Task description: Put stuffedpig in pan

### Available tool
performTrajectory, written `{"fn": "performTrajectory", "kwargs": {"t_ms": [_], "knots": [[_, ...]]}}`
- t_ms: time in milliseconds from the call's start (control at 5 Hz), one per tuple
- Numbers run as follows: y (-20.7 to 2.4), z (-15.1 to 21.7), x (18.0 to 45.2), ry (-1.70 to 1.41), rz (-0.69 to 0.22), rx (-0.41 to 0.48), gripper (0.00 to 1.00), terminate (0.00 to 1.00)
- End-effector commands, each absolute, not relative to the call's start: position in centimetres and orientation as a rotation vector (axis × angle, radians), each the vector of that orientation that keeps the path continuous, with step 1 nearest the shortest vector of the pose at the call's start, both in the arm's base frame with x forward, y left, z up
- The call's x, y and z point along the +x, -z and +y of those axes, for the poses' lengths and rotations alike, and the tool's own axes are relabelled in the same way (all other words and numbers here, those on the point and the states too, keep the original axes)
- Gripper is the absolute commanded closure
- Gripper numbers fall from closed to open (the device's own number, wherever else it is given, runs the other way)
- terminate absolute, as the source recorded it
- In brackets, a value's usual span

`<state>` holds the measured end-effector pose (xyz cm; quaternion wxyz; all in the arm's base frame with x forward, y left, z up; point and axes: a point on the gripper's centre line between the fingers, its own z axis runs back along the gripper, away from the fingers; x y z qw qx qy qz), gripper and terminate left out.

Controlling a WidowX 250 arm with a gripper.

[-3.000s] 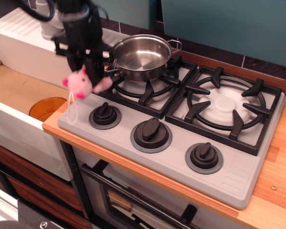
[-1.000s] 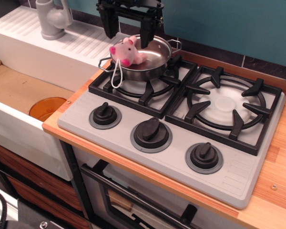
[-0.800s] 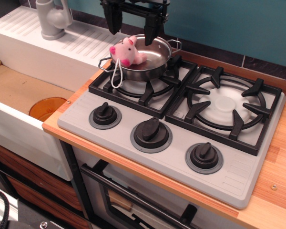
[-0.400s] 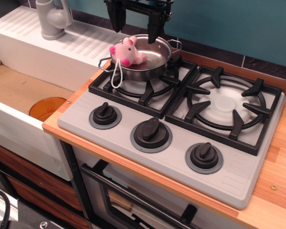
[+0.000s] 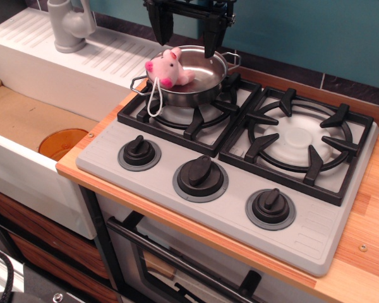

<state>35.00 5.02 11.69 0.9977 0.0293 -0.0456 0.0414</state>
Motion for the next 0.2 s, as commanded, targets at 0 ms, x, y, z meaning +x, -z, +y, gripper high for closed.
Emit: {"fn": "performTrajectory", "kwargs": {"t_ms": [0], "knots": [[-13.7, 5.26, 36.98, -0.053, -0.151, 0.087, 0.0, 1.0]]}}
